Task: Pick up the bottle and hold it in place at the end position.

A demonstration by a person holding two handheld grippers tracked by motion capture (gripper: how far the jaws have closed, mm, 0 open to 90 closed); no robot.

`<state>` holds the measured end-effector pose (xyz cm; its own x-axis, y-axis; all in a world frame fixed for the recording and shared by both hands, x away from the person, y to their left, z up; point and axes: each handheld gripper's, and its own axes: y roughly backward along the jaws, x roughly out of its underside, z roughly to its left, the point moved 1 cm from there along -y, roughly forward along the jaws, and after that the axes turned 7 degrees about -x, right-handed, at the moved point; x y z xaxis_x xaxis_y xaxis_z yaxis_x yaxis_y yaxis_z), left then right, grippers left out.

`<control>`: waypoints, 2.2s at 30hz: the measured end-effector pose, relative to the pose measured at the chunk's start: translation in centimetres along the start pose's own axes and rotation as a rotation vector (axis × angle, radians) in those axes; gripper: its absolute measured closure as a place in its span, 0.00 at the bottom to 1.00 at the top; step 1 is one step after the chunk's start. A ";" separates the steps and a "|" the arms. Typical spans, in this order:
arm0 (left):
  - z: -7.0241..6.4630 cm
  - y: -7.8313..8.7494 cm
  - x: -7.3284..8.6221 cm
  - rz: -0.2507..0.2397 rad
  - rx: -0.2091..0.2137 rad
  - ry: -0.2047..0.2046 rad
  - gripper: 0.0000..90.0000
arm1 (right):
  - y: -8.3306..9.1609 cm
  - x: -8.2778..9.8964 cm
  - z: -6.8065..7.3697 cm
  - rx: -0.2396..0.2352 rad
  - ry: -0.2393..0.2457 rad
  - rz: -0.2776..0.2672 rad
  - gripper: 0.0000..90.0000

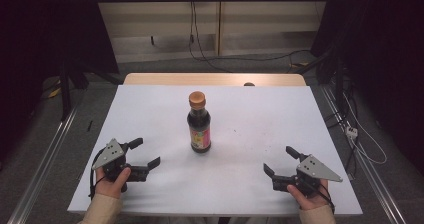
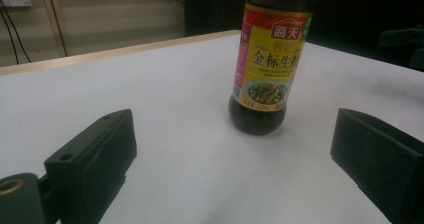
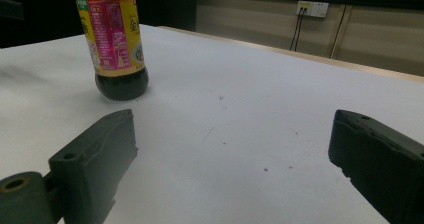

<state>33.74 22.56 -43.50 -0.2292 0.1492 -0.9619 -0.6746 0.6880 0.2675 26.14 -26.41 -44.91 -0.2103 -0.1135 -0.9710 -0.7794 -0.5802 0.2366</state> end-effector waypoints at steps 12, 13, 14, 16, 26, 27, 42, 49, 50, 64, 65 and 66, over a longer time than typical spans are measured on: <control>-0.7 -0.3 -0.8 -0.061 0.016 0.031 0.03 | -0.2 -0.1 0.1 -0.005 0.005 -0.004 0.05; -0.8 -0.4 -1.0 -0.068 0.013 0.039 0.03 | -0.2 -0.1 0.1 -0.005 0.005 -0.004 0.05; -0.8 -0.5 -1.2 -0.075 0.021 0.047 0.03 | -0.2 -0.1 0.1 -0.007 0.004 -0.003 0.05; -1.0 -0.9 -1.6 -0.079 0.035 0.065 0.02 | -0.2 -0.1 0.1 -0.008 0.004 -0.004 0.05; -2.9 -3.7 -3.5 0.000 0.007 0.032 0.04 | -0.1 -0.1 0.1 -0.006 -0.007 -0.014 0.06; -3.1 -4.0 -3.6 0.000 0.012 0.027 0.04 | -0.1 -0.1 0.0 -0.006 -0.009 -0.013 0.06; -5.2 -8.9 -5.0 0.015 0.020 0.020 0.10 | -0.2 -0.2 0.0 -0.004 -0.014 -0.013 0.06; -5.4 -9.9 -5.4 -0.003 0.023 0.022 0.13 | -0.2 -0.2 0.0 -0.004 -0.022 -0.012 0.06; -5.3 -10.0 -5.5 -0.007 0.023 0.014 0.14 | -0.2 -0.1 0.0 -0.004 -0.023 -0.012 0.06; -6.0 -11.9 -5.8 0.009 0.007 0.005 0.17 | -0.1 -0.1 -0.1 0.004 -0.031 -0.023 0.07; -5.9 -12.2 -5.8 0.014 0.002 -0.006 0.18 | -0.1 -0.1 -0.2 0.002 -0.028 -0.022 0.07; -5.9 -12.3 -5.8 0.012 -0.001 -0.015 0.18 | 0.0 -0.1 -0.2 0.003 -0.031 -0.023 0.07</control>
<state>39.26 9.04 -40.86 -0.2273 0.1681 -0.9592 -0.6723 0.6855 0.2794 26.31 -26.52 -44.79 -0.2105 -0.0752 -0.9747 -0.7861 -0.5797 0.2145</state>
